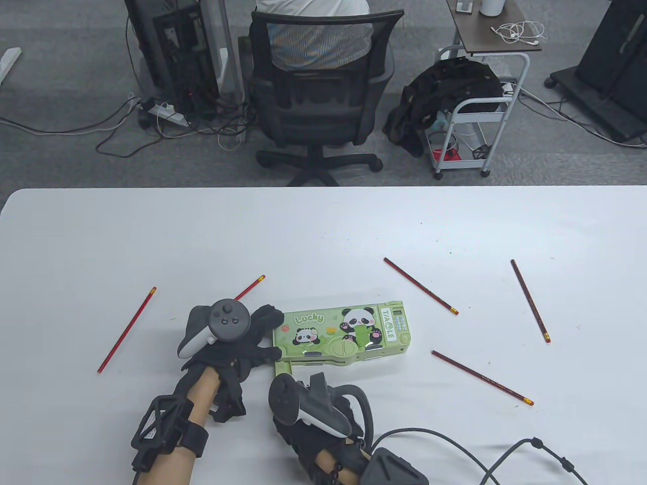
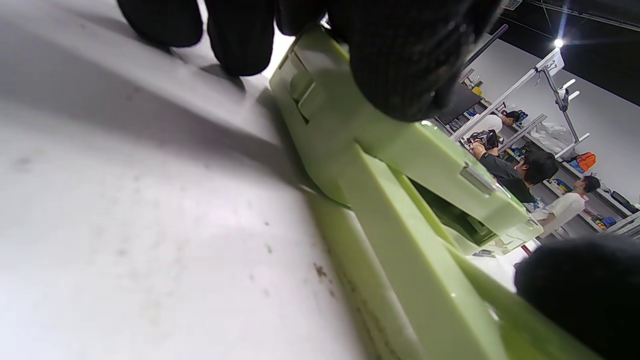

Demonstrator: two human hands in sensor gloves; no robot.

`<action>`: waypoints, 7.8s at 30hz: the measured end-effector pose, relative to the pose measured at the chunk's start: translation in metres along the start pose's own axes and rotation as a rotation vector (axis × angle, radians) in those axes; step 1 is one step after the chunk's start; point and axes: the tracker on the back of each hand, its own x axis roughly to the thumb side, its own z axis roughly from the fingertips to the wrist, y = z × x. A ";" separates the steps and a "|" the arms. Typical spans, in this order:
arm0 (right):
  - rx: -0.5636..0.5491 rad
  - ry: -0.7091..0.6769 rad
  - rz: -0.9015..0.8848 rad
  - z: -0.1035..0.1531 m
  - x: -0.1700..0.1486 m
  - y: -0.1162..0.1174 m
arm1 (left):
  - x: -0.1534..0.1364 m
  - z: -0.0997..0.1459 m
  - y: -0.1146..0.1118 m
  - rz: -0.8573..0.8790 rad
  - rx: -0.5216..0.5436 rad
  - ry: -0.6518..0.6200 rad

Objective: Organize multifunction pencil case

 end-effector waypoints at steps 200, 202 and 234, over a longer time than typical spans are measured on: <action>0.020 0.133 0.105 -0.050 -0.137 -0.017 | 0.003 0.000 0.002 -0.011 -0.031 0.021; 0.014 0.129 0.092 -0.045 -0.147 -0.022 | 0.003 0.000 0.002 -0.007 -0.033 0.020; -0.190 0.113 -0.039 0.008 -0.285 -0.066 | 0.107 -0.055 -0.021 -0.528 -0.345 0.149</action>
